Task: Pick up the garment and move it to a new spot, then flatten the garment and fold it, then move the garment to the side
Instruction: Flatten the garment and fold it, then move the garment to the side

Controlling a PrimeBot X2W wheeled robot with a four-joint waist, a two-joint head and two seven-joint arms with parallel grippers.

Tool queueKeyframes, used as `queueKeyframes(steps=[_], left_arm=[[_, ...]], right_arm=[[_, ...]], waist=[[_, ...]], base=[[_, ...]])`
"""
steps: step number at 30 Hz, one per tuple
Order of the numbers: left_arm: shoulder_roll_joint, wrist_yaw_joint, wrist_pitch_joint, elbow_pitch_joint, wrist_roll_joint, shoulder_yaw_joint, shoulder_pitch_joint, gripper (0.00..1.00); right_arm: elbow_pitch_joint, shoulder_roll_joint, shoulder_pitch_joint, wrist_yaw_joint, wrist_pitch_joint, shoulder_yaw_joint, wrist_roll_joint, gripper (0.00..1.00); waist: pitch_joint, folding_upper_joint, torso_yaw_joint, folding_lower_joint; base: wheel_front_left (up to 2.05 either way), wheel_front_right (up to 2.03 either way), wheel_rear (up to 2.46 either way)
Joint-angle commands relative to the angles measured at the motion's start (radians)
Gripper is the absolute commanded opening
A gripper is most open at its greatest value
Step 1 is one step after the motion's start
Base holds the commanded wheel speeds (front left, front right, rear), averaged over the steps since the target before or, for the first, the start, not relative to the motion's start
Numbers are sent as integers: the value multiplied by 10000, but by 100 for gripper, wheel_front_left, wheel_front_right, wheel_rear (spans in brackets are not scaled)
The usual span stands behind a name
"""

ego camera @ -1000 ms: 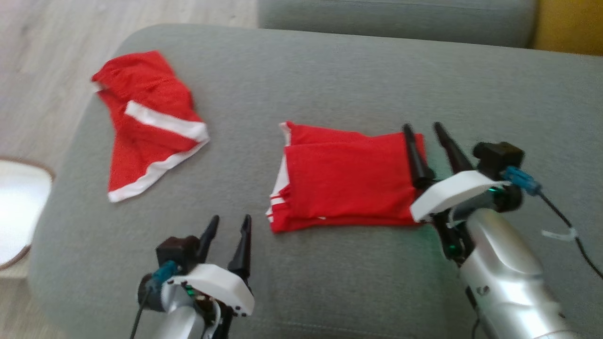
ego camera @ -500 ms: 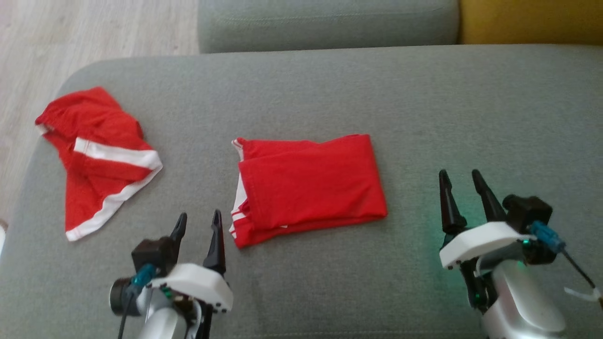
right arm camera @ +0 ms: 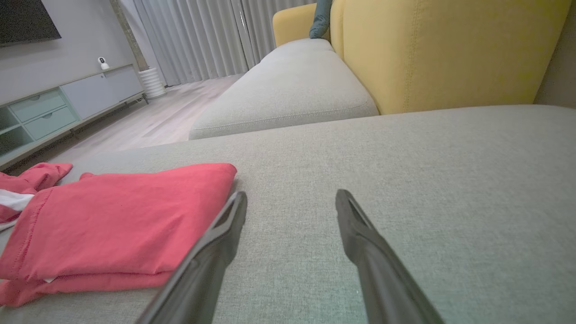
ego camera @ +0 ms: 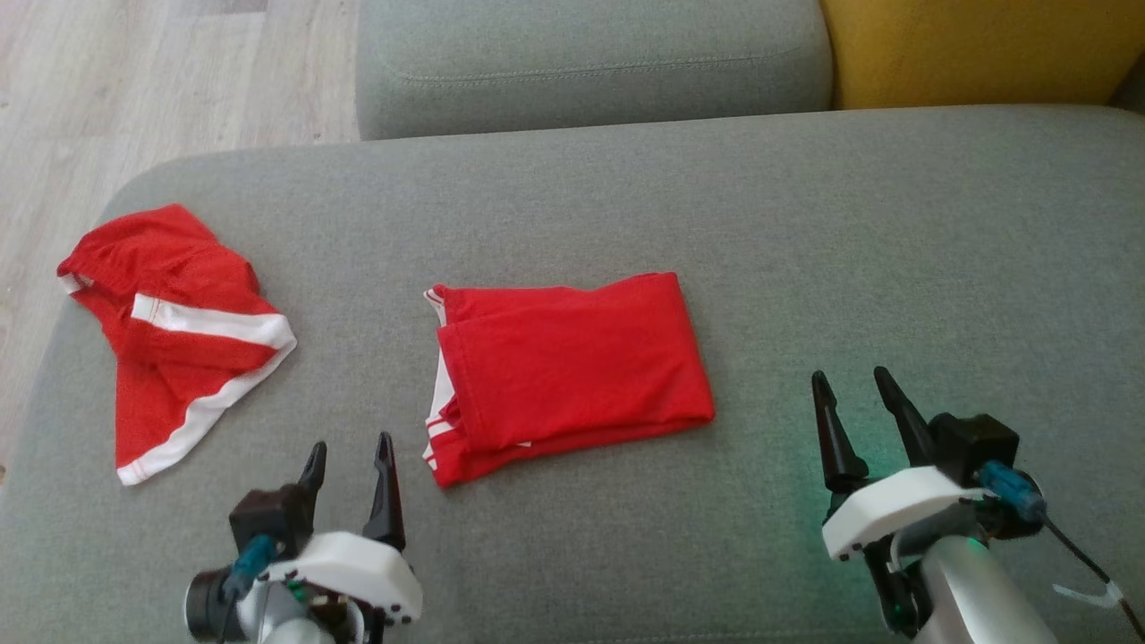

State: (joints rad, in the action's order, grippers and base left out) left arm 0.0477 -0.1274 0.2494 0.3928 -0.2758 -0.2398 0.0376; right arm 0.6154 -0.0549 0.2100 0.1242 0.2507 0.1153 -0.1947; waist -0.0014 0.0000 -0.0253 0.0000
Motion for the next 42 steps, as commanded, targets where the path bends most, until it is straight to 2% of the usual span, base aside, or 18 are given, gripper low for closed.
queueKeyframes(steps=[1,11,20,27,34,35,37,42], left_arm=[[26,-51,124,-332,10,421,122,100],[26,-52,124,-422,32,243,143,100],[26,57,124,-648,-77,-608,893,100],[26,41,124,-639,-325,-1239,1192,100],[26,36,124,-522,-394,-1197,1316,100],[26,35,124,-527,-395,-1185,1326,100],[26,24,124,-542,-396,-1154,1344,100],[26,45,124,-531,-410,-1135,1393,100]], right_arm=[[-364,47,160,65,110,244,30,100],[-419,47,149,65,110,229,-15,100],[90,47,1056,65,110,502,99,100],[1380,47,2182,65,84,458,-365,100],[2905,47,3064,65,-194,263,-45,99],[3133,47,3139,65,-245,243,-2,61],[3502,47,3246,65,-287,248,1,0],[4050,47,3419,65,-179,368,-222,0]], waist=[[-2,0,4,0],[248,0,299,0],[1358,0,1469,0],[1815,0,2344,0],[2017,0,2601,0],[2038,0,2614,0],[2072,0,2595,0],[2053,0,2239,0]], base=[[0,0,0],[0,0,0],[0,0,0],[0,0,0],[0,0,0],[0,0,0],[0,0,0],[0,0,0]])
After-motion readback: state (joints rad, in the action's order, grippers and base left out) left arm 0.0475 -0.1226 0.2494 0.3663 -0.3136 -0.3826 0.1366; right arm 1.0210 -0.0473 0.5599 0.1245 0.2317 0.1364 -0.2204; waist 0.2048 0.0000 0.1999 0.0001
